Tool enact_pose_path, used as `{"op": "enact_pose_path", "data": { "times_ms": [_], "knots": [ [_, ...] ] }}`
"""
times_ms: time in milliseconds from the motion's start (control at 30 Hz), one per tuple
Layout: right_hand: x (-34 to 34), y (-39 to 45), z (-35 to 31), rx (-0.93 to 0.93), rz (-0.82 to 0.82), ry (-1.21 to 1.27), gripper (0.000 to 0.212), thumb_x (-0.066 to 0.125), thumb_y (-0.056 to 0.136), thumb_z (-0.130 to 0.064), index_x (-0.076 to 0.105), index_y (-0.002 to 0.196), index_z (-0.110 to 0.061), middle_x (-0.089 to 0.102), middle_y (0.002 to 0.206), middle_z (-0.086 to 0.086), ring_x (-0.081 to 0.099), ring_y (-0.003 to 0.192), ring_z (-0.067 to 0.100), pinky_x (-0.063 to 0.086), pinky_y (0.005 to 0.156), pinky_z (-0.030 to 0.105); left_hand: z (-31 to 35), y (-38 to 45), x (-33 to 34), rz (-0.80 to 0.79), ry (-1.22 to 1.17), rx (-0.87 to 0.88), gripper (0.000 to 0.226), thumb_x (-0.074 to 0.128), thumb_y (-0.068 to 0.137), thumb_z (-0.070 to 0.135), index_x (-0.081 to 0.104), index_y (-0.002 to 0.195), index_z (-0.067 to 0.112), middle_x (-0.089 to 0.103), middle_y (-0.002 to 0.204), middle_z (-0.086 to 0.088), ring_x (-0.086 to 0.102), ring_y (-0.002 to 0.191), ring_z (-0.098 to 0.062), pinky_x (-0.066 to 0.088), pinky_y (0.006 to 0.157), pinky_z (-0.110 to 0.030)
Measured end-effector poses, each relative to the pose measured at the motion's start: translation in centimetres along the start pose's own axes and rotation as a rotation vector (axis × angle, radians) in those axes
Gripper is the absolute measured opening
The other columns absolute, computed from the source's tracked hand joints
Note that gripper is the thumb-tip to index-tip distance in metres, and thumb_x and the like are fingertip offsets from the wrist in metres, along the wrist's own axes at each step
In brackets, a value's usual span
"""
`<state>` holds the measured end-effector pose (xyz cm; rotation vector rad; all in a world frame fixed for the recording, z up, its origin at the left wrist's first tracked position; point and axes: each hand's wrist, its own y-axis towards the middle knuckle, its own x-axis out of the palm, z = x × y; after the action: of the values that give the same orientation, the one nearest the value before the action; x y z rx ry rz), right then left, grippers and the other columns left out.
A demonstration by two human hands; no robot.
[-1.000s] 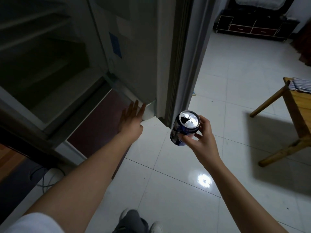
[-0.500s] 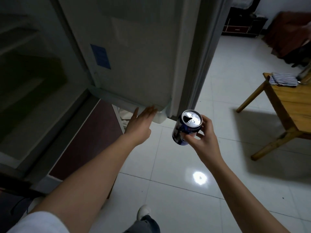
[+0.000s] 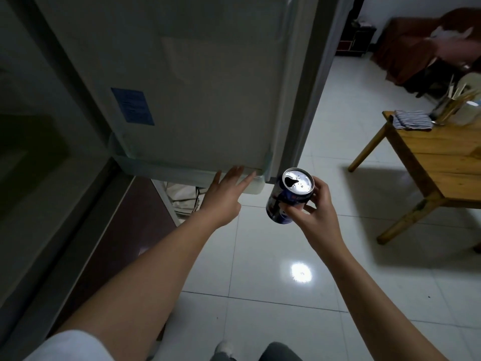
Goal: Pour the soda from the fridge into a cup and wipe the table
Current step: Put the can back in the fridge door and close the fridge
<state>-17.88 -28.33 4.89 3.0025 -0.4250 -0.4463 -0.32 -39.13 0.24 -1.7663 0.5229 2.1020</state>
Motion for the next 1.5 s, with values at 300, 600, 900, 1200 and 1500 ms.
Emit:
{"op": "enact_pose_path", "data": {
  "times_ms": [300, 600, 900, 1200, 1500],
  "knots": [
    [-1.4, 2.8, 0.2, 0.003, -0.052, -0.013, 0.063, 0.069, 0.076, -0.003, 0.039, 0.128, -0.019, 0.049, 0.119, -0.01, 0.048, 0.112, 0.011, 0.046, 0.093, 0.027, 1.0, 2.8, -0.5, -0.017, -0.035, -0.065, 0.078, 0.043, 0.084, 0.005, 0.0, 0.148, 0.021, 0.001, 0.158, 0.0, -0.002, 0.145, -0.013, -0.005, 0.118, -0.037],
    [-2.7, 5.0, 0.2, -0.018, -0.109, -0.01, 0.062, 0.068, 0.075, -0.001, 0.04, 0.127, -0.02, 0.051, 0.12, -0.007, 0.049, 0.113, 0.014, 0.047, 0.094, 0.03, 1.6, 3.7, -0.9, -0.036, -0.072, -0.118, 0.077, 0.043, 0.085, 0.008, 0.002, 0.148, 0.023, 0.004, 0.158, 0.001, 0.0, 0.145, -0.013, -0.007, 0.117, -0.037],
    [-2.8, 6.4, -0.6, -0.088, -0.157, -0.002, 0.059, 0.069, 0.075, -0.004, 0.04, 0.118, -0.031, 0.053, 0.119, -0.008, 0.05, 0.113, 0.014, 0.048, 0.092, 0.03, 2.1, 3.2, -1.5, -0.017, -0.212, -0.165, 0.065, 0.046, 0.089, 0.014, 0.017, 0.146, 0.02, 0.015, 0.156, -0.001, 0.007, 0.144, -0.015, -0.006, 0.118, -0.036],
    [-2.0, 7.7, -1.9, -0.148, -0.201, 0.013, 0.064, 0.069, 0.076, -0.005, 0.038, 0.13, -0.02, 0.052, 0.118, -0.014, 0.052, 0.108, 0.005, 0.048, 0.092, 0.026, 2.5, 2.2, -4.4, 0.043, -0.55, -0.297, 0.059, 0.055, 0.087, 0.011, 0.032, 0.142, 0.016, 0.036, 0.147, -0.007, 0.034, 0.135, -0.028, 0.031, 0.109, -0.037],
    [0.2, 9.6, -2.6, -0.168, -0.283, 0.047, 0.06, 0.07, 0.075, -0.007, 0.036, 0.122, -0.024, 0.052, 0.112, -0.015, 0.054, 0.105, 0.006, 0.05, 0.084, 0.016, 2.8, 1.0, -7.1, 0.062, -0.931, -0.308, 0.072, 0.057, 0.079, 0.0, 0.032, 0.14, 0.029, 0.045, 0.135, 0.009, 0.054, 0.08, -0.007, 0.042, 0.058, -0.008]
  ]
}}
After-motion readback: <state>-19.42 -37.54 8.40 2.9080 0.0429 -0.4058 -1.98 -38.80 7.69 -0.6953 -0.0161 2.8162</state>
